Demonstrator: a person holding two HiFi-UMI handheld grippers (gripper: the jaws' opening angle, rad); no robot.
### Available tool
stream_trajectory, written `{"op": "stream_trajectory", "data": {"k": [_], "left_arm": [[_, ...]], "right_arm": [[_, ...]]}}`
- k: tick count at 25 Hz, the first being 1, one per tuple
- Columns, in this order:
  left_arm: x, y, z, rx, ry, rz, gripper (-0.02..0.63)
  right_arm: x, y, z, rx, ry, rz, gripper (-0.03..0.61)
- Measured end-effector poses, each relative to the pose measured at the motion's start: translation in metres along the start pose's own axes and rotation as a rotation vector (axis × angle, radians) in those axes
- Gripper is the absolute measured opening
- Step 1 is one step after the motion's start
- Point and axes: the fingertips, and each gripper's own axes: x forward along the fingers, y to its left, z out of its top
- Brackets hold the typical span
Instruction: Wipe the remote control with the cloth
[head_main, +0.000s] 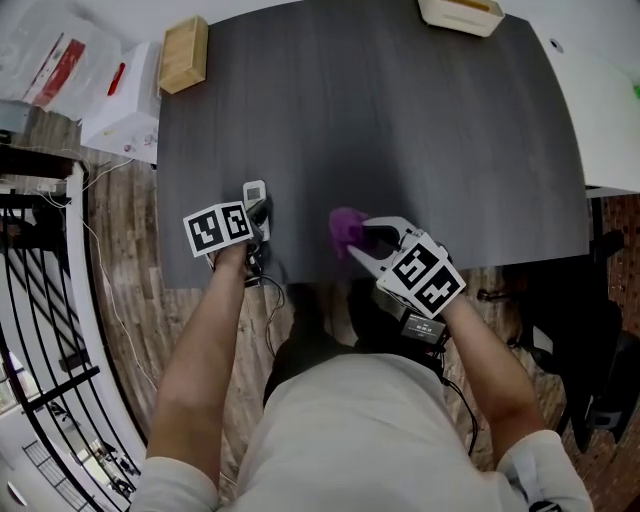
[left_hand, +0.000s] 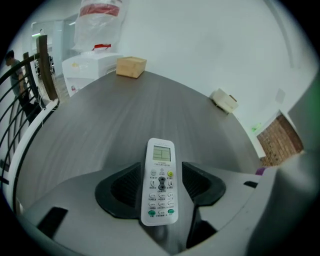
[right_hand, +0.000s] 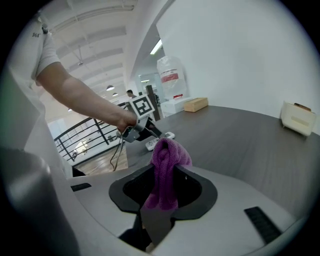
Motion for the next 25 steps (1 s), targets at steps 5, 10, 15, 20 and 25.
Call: {"op": "stream_trajectory", "data": {"k": [5,10,15,20,25], "left_arm": [[-0.043,0.004,0.015,0.030,-0.122,-0.071,0.242],[-0.124,-0.007,0.009,0.047,-0.325,-0.220,0.241],[-0.200,-0.021,-0.028,-0.012,-0.473,-0.439,0.241],[-0.270,-0.027,-0.076,-0.019,-0.520,-0.706,0.147],[-0.352,-0.023,-0.122,-0.052,-0.569,-1.065,0.017]], "right_arm": [[-0.018,-0.040,0.007,0.078,-0.052,-0.136,0.114],[-0.061,-0.064,0.014,0.104,-0.105,-0.306,0.114],[-0.107,-0.042,0.009,0.061,-0.110,-0.462,0.114],[-0.145,0.031,0.001,0.063,-0.110,-0.576,0.114],[-0.166,0.150,0.009,0.199,-0.261,-0.588,0.114]]}}
